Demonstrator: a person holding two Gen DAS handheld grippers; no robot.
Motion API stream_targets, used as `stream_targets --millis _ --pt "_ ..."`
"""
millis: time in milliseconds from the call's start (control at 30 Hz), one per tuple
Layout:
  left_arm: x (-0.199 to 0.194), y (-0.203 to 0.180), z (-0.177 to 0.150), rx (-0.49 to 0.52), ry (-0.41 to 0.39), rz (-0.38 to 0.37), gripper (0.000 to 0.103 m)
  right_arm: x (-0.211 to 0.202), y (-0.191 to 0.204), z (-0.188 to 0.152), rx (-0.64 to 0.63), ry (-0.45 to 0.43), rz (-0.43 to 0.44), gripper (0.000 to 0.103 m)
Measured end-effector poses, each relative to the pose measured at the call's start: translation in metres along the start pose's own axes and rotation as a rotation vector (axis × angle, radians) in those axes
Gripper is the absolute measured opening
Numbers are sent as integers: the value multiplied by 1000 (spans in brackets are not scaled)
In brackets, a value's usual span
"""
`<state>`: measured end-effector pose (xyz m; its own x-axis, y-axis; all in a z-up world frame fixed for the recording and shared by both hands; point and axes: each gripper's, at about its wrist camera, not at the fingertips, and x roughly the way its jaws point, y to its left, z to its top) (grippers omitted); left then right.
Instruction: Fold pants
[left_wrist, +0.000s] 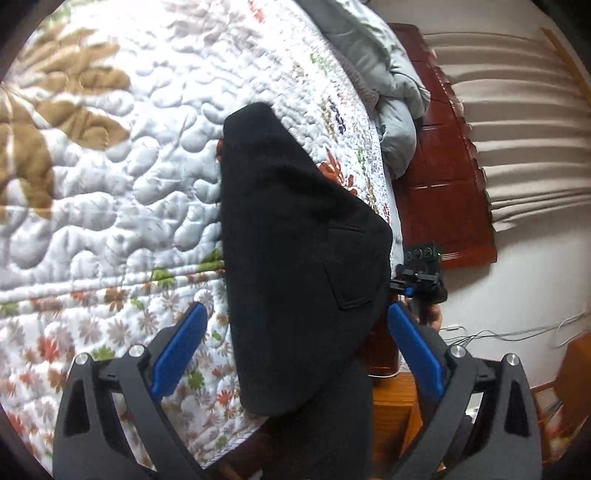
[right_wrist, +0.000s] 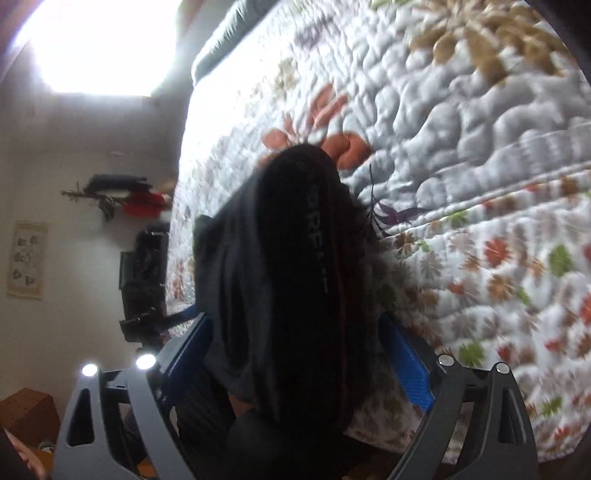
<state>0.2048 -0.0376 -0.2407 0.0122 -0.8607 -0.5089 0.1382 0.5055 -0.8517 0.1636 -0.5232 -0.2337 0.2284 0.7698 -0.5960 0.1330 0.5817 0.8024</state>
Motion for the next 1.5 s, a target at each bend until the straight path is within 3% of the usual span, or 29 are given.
stream_targets --millis 133,367,533,567,600,667,700,733,833,967,1233,1500 --pt "22 11 9 -47 54 -9 98 22 5 14 -17 48 -7 92" --pt "46 0 15 -23 90 -22 99 40 13 14 -67 68 -8 95" --pt "57 -3 16 -10 91 -2 98 41 19 9 -93 66 3 88" --pt "60 -7 17 -2 90 15 98 43 22 10 -100 63 -13 83" --pt "62 -8 17 5 89 32 95 44 22 10 -98 60 -28 69" --pt "64 -12 17 20 81 101 73 43 24 8 -92 50 -22 52" --pt "63 -12 17 21 80 126 56 41 25 6 -95 41 -19 44" --pt "61 -8 17 12 76 141 46 38 28 4 -104 29 -23 42" --pt "53 -6 17 1 61 139 32 33 46 0 -142 10 -51 36" --pt "46 -24 20 40 42 172 28 22 75 -4 -194 -9 -73 33" --pt "-31 -46 46 103 -65 192 28 42 159 23 -306 -27 -49 32" --pt "-134 -5 112 65 -161 290 28 153 236 101 -367 27 5 32"
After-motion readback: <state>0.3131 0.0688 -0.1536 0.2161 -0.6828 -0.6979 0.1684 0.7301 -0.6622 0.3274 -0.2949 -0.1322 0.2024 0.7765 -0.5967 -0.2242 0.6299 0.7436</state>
